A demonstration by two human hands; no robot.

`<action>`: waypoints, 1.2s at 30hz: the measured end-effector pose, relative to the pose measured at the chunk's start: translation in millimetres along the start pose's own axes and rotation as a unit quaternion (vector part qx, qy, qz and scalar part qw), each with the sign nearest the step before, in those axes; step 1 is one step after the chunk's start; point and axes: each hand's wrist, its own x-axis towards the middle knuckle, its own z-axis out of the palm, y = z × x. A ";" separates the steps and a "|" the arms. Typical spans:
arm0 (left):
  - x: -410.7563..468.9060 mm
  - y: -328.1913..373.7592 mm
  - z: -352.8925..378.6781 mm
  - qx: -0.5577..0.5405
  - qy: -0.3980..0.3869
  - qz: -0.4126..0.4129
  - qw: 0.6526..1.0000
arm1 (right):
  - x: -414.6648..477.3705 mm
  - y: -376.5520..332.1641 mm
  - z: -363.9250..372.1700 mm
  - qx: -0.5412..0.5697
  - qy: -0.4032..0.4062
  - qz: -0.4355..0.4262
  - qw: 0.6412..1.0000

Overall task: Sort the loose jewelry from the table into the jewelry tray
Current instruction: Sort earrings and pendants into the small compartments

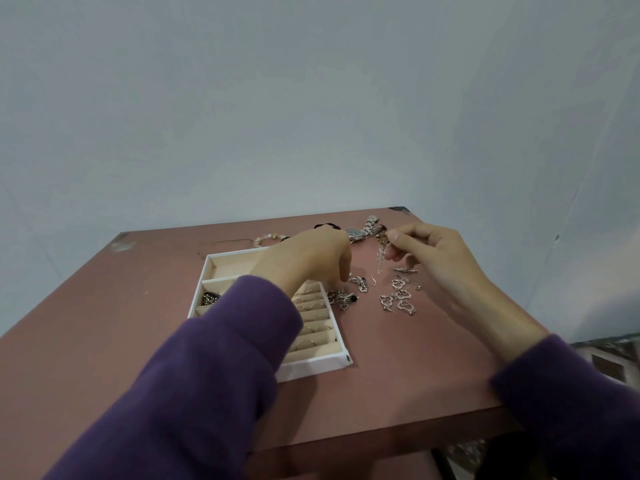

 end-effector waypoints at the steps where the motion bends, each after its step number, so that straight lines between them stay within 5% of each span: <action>1: 0.5 0.4 -0.1 0.000 -0.009 0.002 1.000 | 0.5 0.5 -0.4 -0.008 0.000 -0.002 1.000; 18: 3.0 -7.0 -0.3 -0.072 -0.059 -0.001 0.996 | 1.6 1.7 -0.6 -0.021 0.000 0.004 1.000; 24: -3.6 -18.9 -3.7 -0.165 0.016 0.012 0.986 | 0.1 -0.6 1.1 0.011 -0.005 0.012 1.000; 36: -37.7 -31.1 -14.0 -0.384 0.164 0.004 0.908 | -0.4 -2.6 8.0 -0.016 -0.001 0.009 1.000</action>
